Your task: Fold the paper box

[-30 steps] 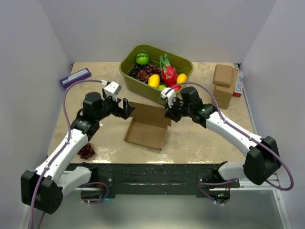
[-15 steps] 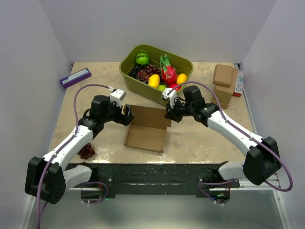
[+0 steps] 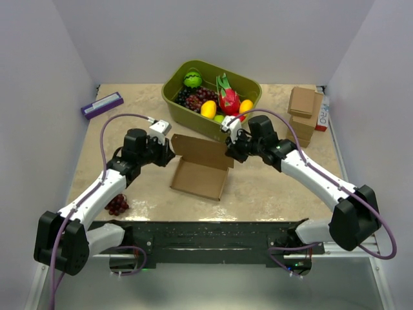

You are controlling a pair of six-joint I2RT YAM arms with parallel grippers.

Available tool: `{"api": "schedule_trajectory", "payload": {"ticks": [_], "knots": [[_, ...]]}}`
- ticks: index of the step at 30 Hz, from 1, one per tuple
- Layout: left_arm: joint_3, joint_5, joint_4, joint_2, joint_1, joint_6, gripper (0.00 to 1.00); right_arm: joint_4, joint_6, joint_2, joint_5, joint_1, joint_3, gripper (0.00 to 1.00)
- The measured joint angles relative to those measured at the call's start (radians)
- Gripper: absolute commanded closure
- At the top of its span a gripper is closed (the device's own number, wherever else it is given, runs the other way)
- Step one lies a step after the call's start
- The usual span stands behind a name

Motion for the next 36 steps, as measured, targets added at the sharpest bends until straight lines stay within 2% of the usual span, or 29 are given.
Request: {"api": "schedule_trajectory", "payload": {"ticks": [5, 6, 8, 9, 12, 15, 22, 25, 28, 29, 32, 36], "knots": [[0.000, 0.024, 0.018, 0.013, 0.000, -0.005, 0.87, 0.034, 0.042, -0.028, 0.053, 0.000, -0.023, 0.94], [0.000, 0.027, 0.022, 0.018, 0.000, -0.005, 0.79, 0.043, 0.050, -0.042, 0.058, 0.000, -0.033, 0.94], [0.000, 0.021, 0.029, 0.027, 0.000, -0.005, 0.54, 0.057, 0.059, -0.071, 0.066, 0.000, -0.053, 0.94], [0.001, 0.009, 0.027, 0.031, 0.000, -0.005, 0.32, 0.061, 0.062, -0.080, 0.070, 0.000, -0.057, 0.94], [0.014, -0.033, 0.012, 0.036, 0.000, 0.000, 0.16, 0.066, 0.063, -0.084, 0.070, 0.000, -0.058, 0.94], [0.026, -0.047, 0.013, 0.035, 0.001, 0.010, 0.12, 0.067, 0.063, -0.077, 0.055, 0.000, -0.058, 0.94], [0.040, -0.032, 0.008, 0.034, 0.008, 0.051, 0.12, 0.058, 0.058, -0.060, -0.032, 0.000, -0.058, 0.94], [0.040, -0.029, 0.009, 0.021, 0.020, 0.059, 0.17, 0.055, 0.056, -0.060, -0.074, 0.001, -0.058, 0.94], [0.040, -0.003, 0.013, 0.008, 0.025, 0.060, 0.38, 0.054, 0.054, -0.061, -0.096, 0.001, -0.058, 0.94], [0.040, 0.011, 0.015, 0.007, 0.026, 0.061, 0.50, 0.054, 0.054, -0.061, -0.102, 0.001, -0.058, 0.94], [0.040, 0.045, 0.016, 0.007, 0.026, 0.068, 0.63, 0.053, 0.054, -0.061, -0.108, 0.001, -0.058, 0.94], [0.040, 0.068, 0.019, 0.007, 0.026, 0.077, 0.66, 0.051, 0.054, -0.061, -0.107, 0.001, -0.058, 0.94]]}}
